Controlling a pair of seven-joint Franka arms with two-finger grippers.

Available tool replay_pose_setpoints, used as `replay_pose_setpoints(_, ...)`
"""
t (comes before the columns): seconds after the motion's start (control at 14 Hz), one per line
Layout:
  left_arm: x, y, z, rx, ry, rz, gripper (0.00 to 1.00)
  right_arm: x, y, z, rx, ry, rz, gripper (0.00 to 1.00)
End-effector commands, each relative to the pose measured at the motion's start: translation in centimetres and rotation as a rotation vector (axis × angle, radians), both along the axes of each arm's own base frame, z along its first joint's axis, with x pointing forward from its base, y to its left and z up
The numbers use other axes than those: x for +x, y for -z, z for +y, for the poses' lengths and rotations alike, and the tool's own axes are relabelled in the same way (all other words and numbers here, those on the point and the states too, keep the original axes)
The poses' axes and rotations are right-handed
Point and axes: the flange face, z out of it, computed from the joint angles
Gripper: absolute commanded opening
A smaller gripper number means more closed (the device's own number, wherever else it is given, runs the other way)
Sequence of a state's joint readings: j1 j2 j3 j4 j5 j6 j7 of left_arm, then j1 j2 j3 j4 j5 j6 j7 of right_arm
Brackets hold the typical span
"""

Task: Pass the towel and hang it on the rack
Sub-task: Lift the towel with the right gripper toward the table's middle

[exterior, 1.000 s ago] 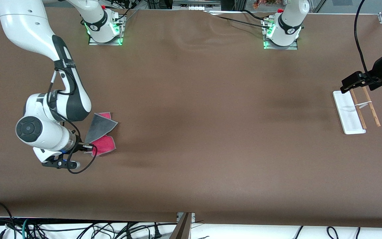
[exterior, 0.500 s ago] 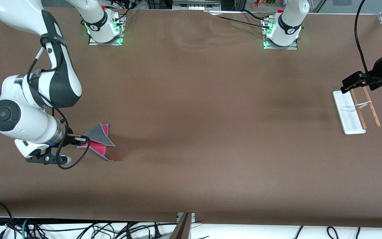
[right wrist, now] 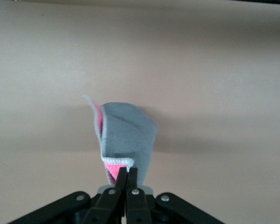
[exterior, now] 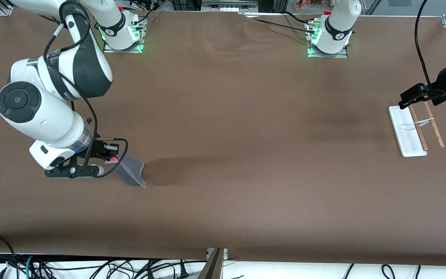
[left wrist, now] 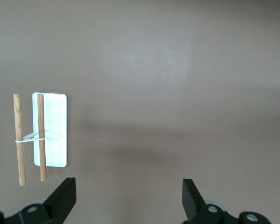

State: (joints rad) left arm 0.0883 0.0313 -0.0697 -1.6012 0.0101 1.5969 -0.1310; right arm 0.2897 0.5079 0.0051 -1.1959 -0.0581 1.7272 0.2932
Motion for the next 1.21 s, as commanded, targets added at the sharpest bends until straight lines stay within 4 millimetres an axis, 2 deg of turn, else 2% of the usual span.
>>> replay_pose_setpoints(0.0,-0.3,-0.4,-0.1,0.010,0.020,-0.012,1.00,-1.5,-1.7,2.1,0.009,0.060,0.006,0.00)
replay_pose_setpoints(0.21,-0.1,0.0,-0.7,0.002,0.027,-0.003,1.00,-2.4,-1.8,4.8,0.038,0.098,0.005,0.00)
replay_pose_setpoints(0.29,0.0,0.3,-0.8,-0.002,0.028,0.000,1.00,-3.1,-1.9,6.7,0.061,0.103,0.009,0.00)
replay_pose_setpoints(0.43,1.3,2.1,-1.0,-0.012,0.032,0.030,1.00,-4.2,-2.6,9.6,0.097,0.135,0.001,0.00)
replay_pose_setpoints(0.5,1.7,2.3,-1.0,-0.009,0.030,0.035,1.00,-5.1,-4.1,11.7,0.130,0.143,-0.020,0.00)
replay_pose_setpoints(0.57,2.2,3.3,-1.0,-0.006,0.030,0.053,1.00,-5.8,-4.9,13.4,0.153,0.164,-0.026,0.00)
replay_pose_setpoints(0.64,2.9,5.4,-1.1,-0.009,0.031,0.092,1.00,-6.6,-5.4,15.0,0.173,0.184,-0.029,0.00)
replay_pose_setpoints(0.71,4.2,9.6,-0.6,-0.017,0.028,0.162,1.00,-7.4,-5.6,16.4,0.183,0.201,-0.028,0.00)
replay_pose_setpoints(0.79,4.3,10.1,0.6,-0.025,0.017,0.172,1.00,-8.4,-5.7,18.2,0.194,0.220,-0.029,0.00)
replay_pose_setpoints(0.93,4.4,10.5,1.3,-0.056,0.130,0.174,1.00,-10.3,-5.8,22.2,0.237,0.255,-0.057,0.00)
replay_pose_setpoints(1.14,3.9,12.5,-0.6,-0.253,0.331,0.172,1.00,-12.4,-5.0,26.3,0.268,0.281,-0.063,0.00)
